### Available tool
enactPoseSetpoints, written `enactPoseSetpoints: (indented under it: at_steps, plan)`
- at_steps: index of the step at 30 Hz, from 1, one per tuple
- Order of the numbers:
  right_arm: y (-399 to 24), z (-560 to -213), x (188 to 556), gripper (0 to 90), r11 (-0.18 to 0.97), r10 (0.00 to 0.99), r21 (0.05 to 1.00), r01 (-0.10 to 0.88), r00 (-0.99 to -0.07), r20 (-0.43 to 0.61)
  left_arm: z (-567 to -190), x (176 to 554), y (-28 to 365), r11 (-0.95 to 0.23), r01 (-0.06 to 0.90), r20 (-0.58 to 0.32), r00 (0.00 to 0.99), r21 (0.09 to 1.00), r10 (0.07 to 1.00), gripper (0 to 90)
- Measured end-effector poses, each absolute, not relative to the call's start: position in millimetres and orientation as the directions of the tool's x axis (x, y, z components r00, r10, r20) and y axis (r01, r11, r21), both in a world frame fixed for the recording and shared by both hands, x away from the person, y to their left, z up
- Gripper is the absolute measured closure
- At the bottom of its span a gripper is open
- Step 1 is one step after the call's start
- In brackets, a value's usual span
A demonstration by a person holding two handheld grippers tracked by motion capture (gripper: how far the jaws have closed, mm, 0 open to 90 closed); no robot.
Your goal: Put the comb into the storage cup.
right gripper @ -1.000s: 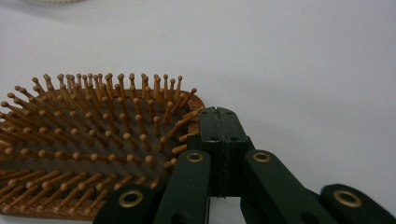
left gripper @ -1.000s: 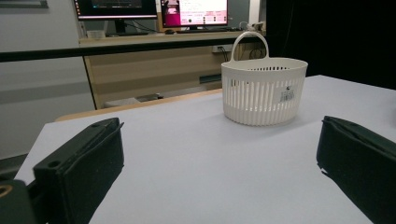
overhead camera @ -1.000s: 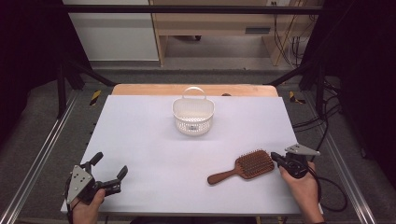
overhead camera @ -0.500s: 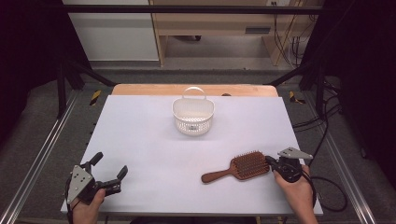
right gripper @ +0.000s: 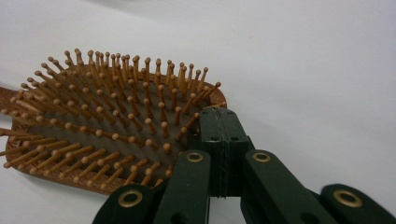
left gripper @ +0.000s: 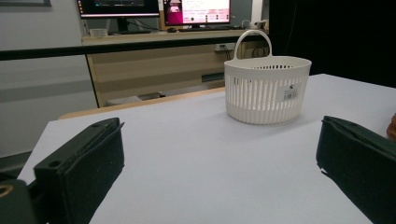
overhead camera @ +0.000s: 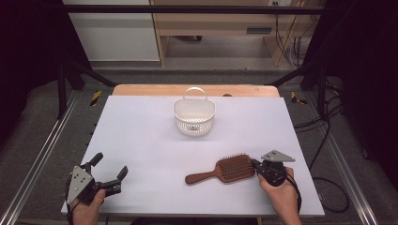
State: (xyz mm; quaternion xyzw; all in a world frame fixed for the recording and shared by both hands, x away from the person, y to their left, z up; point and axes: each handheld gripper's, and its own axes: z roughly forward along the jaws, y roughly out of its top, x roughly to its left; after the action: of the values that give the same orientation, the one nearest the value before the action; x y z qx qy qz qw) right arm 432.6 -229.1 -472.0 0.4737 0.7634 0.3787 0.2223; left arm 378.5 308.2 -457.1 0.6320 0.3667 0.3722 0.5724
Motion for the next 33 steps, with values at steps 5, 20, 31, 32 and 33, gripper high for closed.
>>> enactPoseSetpoints:
  at_steps: [5,20,31,32,33]
  plan:
    - [-214,-472,433,90.0,0.284,0.878,0.788,0.546,-0.479,0.015,-457,378,308,-0.074,0.037,0.049,0.453,0.997,0.89,0.8]
    - [-160,-472,424,90.0,0.317,0.844,0.786,0.53,-0.536,0.021,-456,379,308,-0.075,0.038,0.049,0.455,0.996,0.889,0.9]
    - [-116,-472,430,90.0,0.364,0.8,0.785,0.5,-0.6,0.012,-456,379,309,-0.072,0.038,0.047,0.458,0.997,0.888,0.9]
    - [-112,-472,430,90.0,0.366,0.796,0.785,0.5,-0.605,0.014,-456,379,309,-0.073,0.037,0.047,0.458,0.997,0.888,0.9]
    - [-108,-472,429,90.0,0.37,0.791,0.786,0.496,-0.612,0.014,-456,379,310,-0.072,0.037,0.047,0.458,0.997,0.888,0.9]
